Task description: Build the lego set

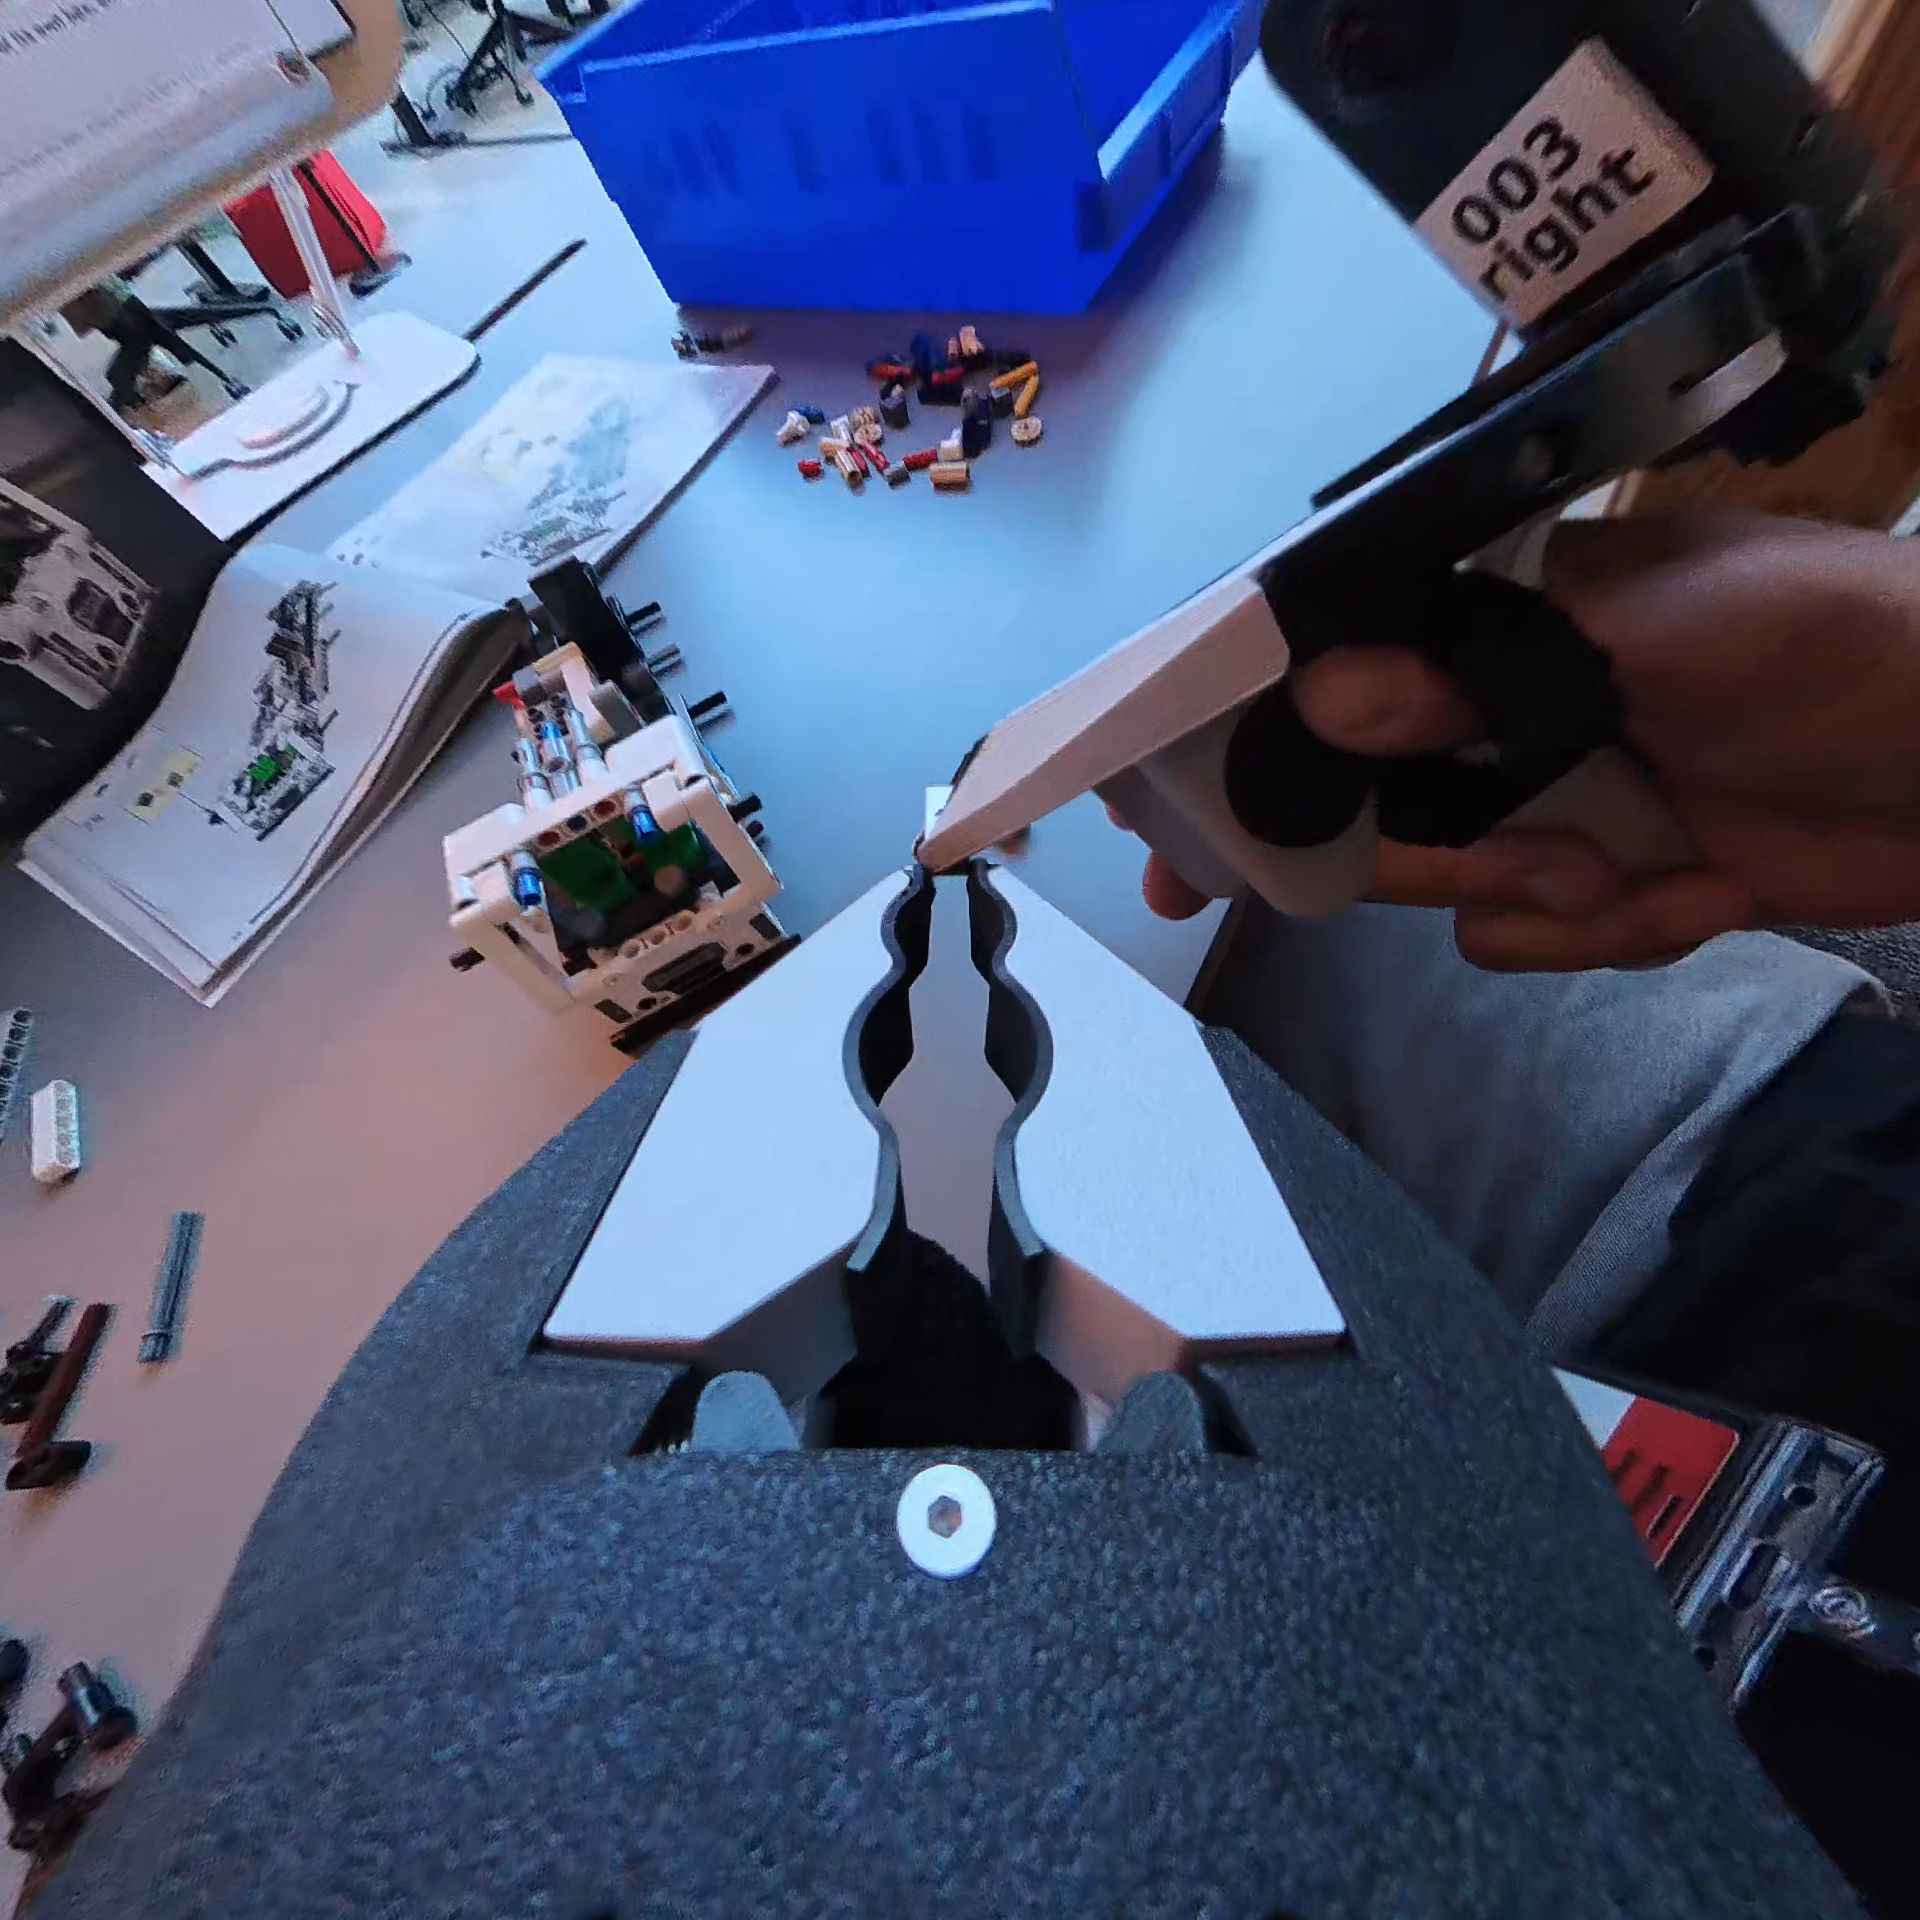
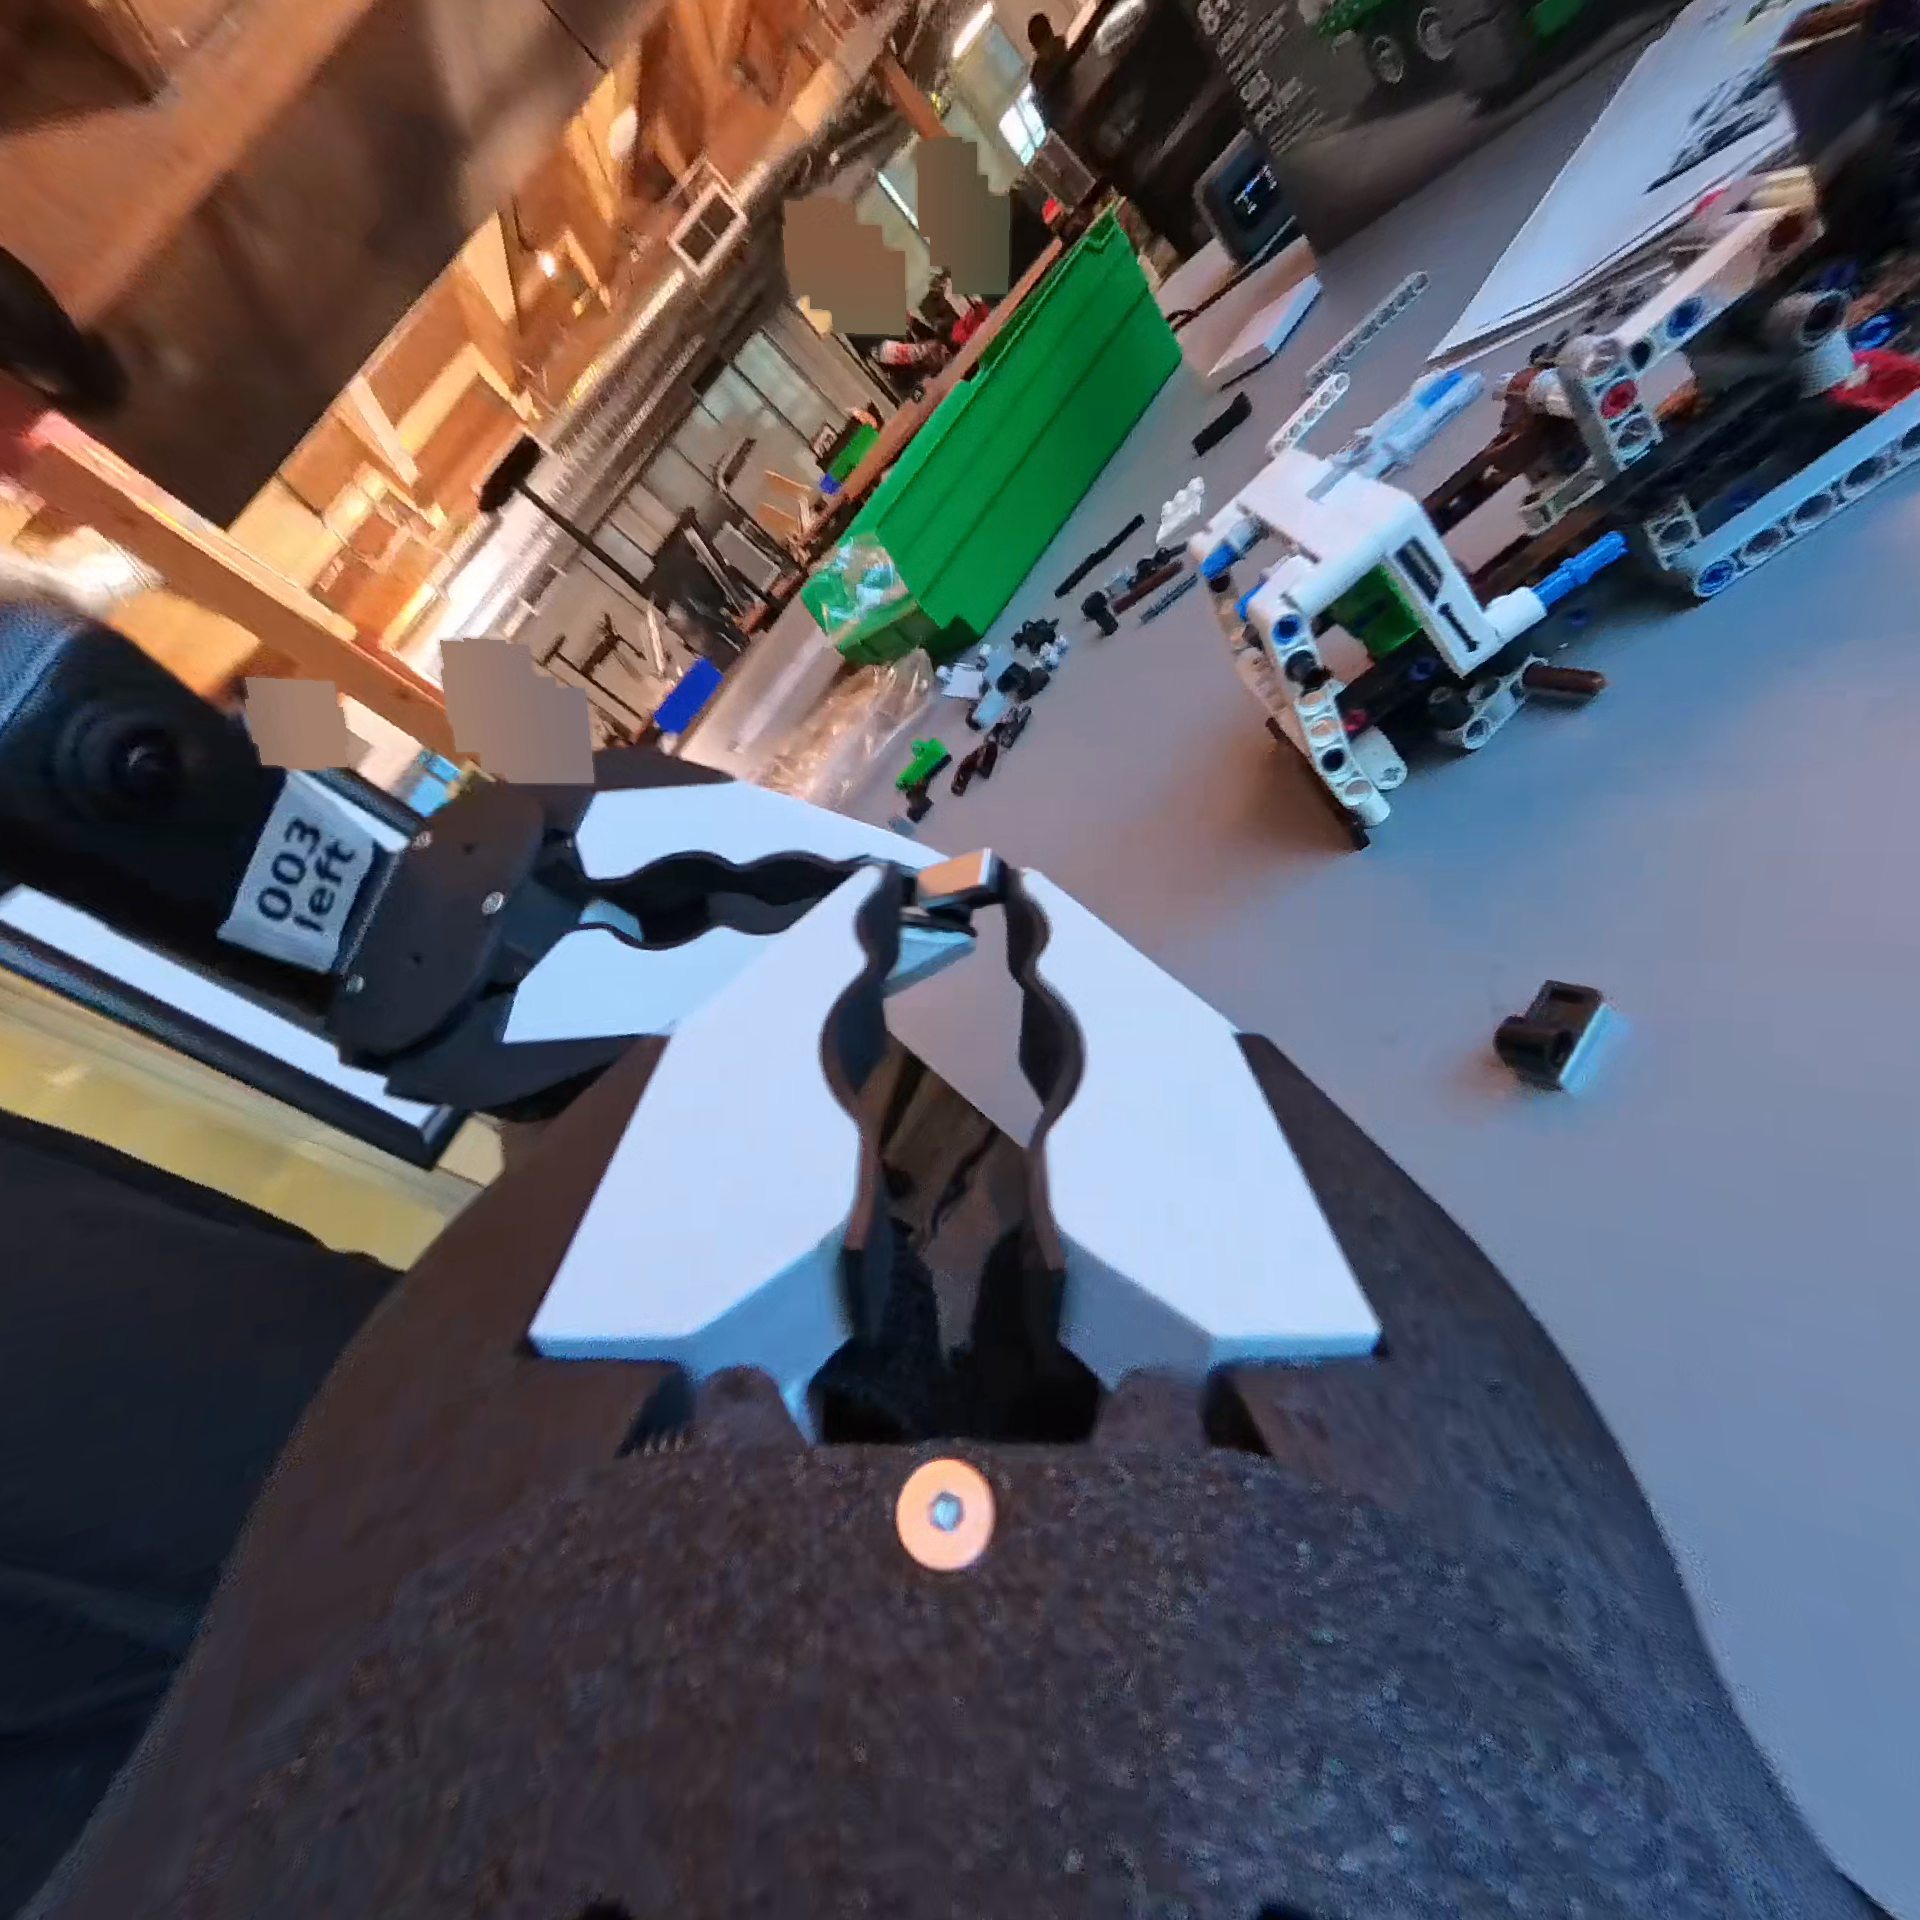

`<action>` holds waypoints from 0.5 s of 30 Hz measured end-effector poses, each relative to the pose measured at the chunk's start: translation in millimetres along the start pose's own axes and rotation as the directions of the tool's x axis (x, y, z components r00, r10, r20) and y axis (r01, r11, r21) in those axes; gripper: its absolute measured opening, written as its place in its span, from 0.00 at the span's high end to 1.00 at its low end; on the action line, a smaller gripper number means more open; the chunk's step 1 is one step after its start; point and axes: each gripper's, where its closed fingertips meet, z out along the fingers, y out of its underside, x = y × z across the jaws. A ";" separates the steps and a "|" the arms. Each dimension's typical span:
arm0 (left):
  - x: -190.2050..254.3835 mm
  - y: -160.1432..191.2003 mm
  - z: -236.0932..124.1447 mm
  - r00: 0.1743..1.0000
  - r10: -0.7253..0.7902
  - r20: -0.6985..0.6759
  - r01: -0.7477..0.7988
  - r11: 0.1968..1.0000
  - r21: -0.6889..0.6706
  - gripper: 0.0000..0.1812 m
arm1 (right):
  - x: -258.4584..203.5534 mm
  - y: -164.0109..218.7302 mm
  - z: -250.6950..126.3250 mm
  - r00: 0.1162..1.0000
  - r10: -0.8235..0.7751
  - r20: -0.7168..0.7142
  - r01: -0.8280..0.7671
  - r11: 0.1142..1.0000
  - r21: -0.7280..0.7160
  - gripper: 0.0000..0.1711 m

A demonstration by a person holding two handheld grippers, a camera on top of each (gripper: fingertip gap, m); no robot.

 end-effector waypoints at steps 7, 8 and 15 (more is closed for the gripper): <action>-10.1 -14.6 -6.7 0.990 0.109 0.089 -0.118 0.988 0.100 0.97 | -10.3 -18.2 1.5 0.923 0.300 0.239 -0.314 0.949 0.022 0.92; -12.3 -15.9 -8.8 0.986 0.132 0.105 -0.144 0.983 0.113 0.96 | -13.8 -23.2 1.0 0.881 0.368 0.299 -0.391 0.920 0.018 0.92; -18.1 -31.0 -20.3 0.973 0.188 0.136 -0.216 0.948 0.234 0.88 | -29.0 -31.8 7.6 0.648 0.598 0.472 -0.635 0.766 -0.099 0.91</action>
